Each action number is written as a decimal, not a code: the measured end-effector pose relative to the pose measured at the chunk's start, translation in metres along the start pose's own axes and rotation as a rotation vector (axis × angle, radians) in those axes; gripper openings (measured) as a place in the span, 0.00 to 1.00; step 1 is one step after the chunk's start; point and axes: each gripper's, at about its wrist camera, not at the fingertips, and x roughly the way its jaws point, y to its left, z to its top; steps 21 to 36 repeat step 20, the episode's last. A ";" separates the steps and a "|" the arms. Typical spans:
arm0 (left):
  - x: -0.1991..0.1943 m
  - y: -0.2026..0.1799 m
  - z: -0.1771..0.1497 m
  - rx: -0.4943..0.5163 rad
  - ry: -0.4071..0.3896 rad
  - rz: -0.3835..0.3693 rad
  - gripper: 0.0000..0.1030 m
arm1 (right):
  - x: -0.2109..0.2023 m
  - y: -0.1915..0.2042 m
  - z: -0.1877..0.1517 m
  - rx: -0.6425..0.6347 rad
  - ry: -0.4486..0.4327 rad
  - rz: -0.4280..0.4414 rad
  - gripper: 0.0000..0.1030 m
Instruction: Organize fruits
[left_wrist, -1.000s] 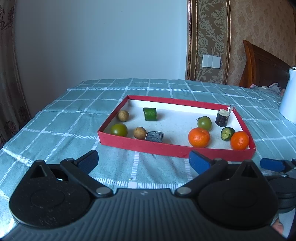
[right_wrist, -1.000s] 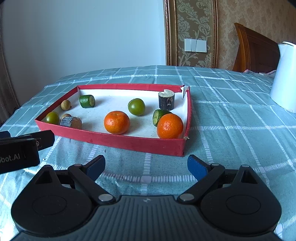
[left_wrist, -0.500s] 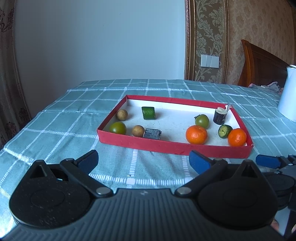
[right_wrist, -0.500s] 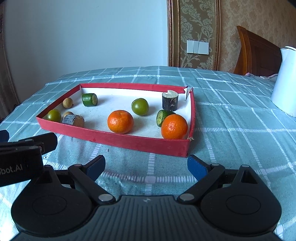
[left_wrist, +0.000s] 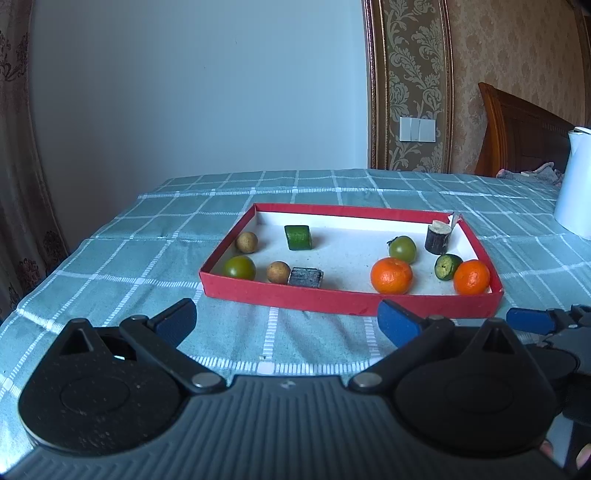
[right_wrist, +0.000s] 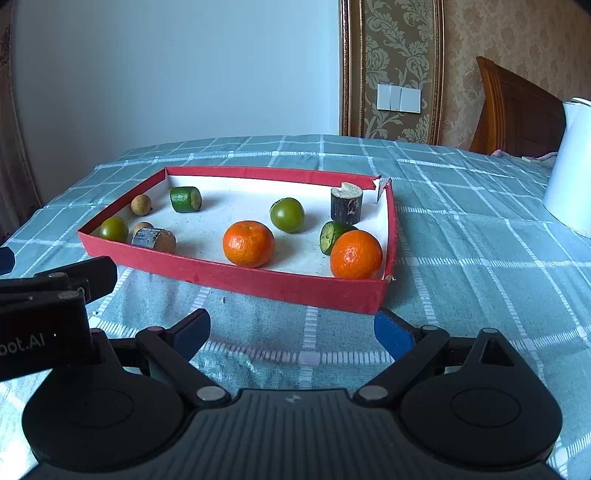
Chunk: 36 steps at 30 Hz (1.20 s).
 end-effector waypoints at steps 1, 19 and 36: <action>0.000 0.000 0.000 0.003 -0.003 0.003 1.00 | 0.000 0.000 0.000 -0.001 -0.001 -0.001 0.93; 0.001 0.001 -0.004 0.018 -0.012 -0.016 1.00 | 0.002 0.008 -0.003 -0.016 -0.003 0.004 0.93; 0.001 0.002 -0.005 0.016 -0.013 -0.022 1.00 | 0.002 0.008 -0.003 -0.018 -0.003 0.004 0.93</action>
